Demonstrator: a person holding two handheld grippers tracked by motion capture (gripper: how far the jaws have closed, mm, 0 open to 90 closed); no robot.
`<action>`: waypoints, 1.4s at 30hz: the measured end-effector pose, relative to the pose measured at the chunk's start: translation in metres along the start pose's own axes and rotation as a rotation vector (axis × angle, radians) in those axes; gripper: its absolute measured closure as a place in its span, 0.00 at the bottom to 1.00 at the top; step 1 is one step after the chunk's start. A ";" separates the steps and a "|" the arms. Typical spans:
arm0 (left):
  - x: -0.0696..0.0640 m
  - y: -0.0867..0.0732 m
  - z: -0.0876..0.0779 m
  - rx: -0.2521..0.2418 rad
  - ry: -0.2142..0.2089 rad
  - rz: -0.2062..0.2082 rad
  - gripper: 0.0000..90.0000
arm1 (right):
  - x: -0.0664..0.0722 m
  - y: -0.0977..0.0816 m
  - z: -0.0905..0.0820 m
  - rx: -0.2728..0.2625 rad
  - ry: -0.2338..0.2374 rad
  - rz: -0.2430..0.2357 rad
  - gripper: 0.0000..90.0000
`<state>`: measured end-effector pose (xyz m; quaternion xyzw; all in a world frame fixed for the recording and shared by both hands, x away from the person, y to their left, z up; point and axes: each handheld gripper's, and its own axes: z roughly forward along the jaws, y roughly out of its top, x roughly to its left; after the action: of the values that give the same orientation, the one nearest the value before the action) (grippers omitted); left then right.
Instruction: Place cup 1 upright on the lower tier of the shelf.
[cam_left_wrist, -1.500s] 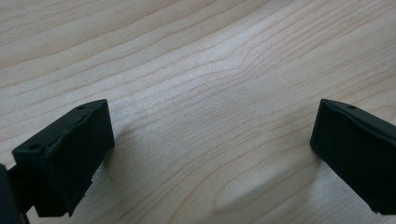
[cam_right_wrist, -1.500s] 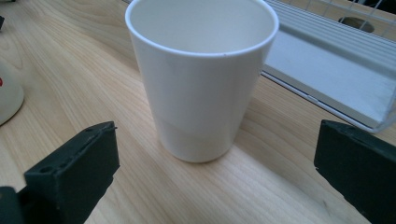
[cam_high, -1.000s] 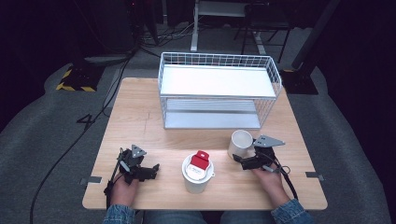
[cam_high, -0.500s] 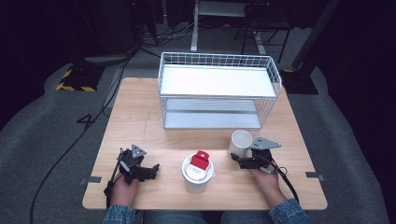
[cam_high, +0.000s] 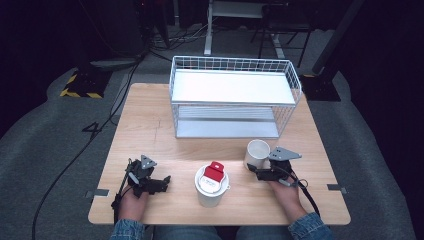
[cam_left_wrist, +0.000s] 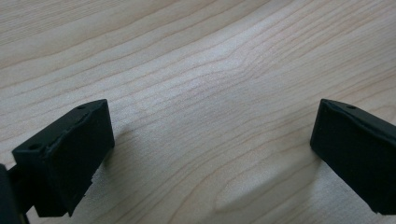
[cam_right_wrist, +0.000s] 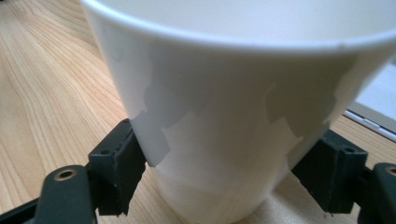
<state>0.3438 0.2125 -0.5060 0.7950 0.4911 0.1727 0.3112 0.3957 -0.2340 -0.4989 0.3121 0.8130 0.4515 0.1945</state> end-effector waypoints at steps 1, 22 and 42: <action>0.000 0.000 0.000 0.000 0.000 0.000 0.00 | 0.000 0.000 0.000 -0.007 0.001 -0.003 0.26; 0.000 0.000 0.000 0.000 0.000 0.001 0.00 | -0.006 0.039 -0.002 -0.030 0.007 -0.006 0.26; 0.000 0.000 0.000 0.000 0.000 0.001 0.00 | -0.019 0.082 0.030 -0.028 0.009 0.017 0.26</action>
<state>0.3440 0.2127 -0.5059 0.7954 0.4907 0.1727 0.3110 0.4547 -0.1963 -0.4435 0.3141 0.8049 0.4658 0.1912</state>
